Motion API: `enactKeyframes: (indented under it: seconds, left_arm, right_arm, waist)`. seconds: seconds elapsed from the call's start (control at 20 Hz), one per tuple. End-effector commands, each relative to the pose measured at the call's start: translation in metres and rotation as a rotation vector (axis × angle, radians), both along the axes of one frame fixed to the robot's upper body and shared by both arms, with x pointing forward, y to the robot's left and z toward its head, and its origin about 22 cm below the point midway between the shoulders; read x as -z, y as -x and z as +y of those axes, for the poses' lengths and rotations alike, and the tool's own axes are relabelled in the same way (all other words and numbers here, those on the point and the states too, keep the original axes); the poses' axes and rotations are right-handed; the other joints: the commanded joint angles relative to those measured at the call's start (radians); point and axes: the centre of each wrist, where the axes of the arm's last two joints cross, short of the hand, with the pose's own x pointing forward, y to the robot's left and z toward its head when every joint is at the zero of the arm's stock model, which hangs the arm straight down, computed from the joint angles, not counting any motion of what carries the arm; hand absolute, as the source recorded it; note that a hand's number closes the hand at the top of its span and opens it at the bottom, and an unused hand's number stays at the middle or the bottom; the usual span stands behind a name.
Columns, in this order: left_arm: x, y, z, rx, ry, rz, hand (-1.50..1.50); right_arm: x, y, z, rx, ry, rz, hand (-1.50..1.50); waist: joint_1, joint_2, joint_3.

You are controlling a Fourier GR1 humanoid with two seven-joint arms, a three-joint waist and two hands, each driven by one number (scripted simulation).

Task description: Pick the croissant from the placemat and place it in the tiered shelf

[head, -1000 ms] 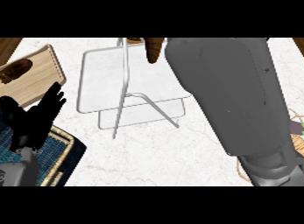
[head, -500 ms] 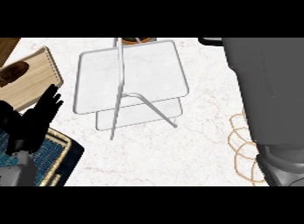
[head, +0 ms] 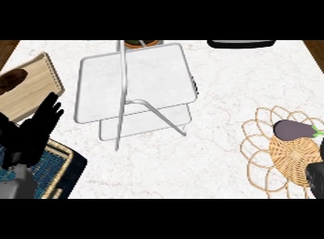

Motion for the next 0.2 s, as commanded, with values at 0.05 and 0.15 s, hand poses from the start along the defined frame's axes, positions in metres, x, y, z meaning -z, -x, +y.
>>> enactKeyframes:
  seconds: [0.05, 0.15]
  left_arm:
    - [0.048, 0.024, 0.000, -0.039, 0.039, 0.204, 0.00]
    - [0.044, 0.021, 0.005, -0.035, 0.048, 0.185, 0.00]
  right_arm:
    - [-0.002, 0.020, -0.052, -0.038, -0.015, 0.011, -1.50]
    - [0.014, 0.021, -0.065, -0.049, -0.009, -0.004, -1.50]
  waist:
    - [-0.006, 0.012, -0.020]
    - [0.003, 0.016, -0.020]
